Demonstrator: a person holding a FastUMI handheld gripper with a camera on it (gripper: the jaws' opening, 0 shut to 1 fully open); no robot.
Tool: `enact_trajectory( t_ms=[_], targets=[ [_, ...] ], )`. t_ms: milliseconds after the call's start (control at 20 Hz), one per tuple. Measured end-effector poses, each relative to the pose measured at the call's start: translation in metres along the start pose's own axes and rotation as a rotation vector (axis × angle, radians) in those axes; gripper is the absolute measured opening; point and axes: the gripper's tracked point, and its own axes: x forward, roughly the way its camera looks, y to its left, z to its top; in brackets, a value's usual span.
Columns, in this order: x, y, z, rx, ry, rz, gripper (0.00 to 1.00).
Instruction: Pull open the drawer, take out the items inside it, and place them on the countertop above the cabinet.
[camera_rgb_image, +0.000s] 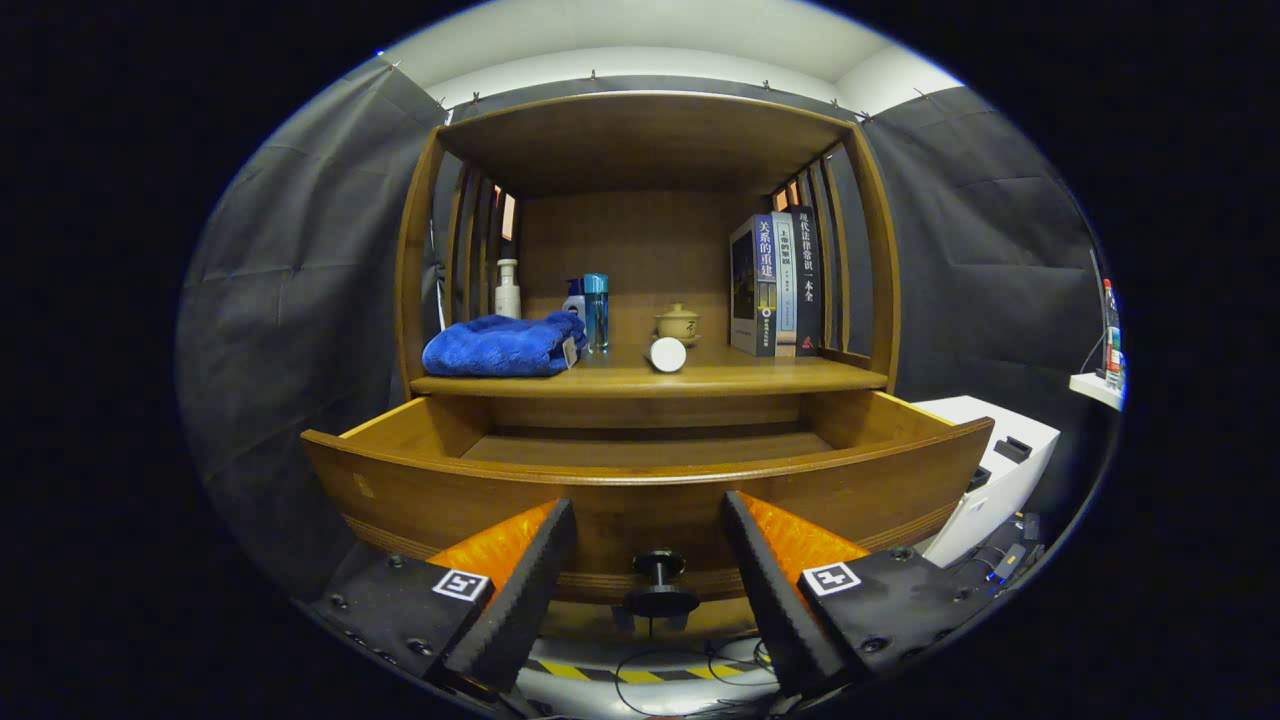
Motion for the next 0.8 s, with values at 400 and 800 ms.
enact_trajectory(
  t_ms=[400,800],
  targets=[
    [0.058,0.004,0.012,0.005,0.01,-0.006,0.98],
    [0.116,0.007,0.022,0.007,0.0,-0.014,0.99]
  ],
)
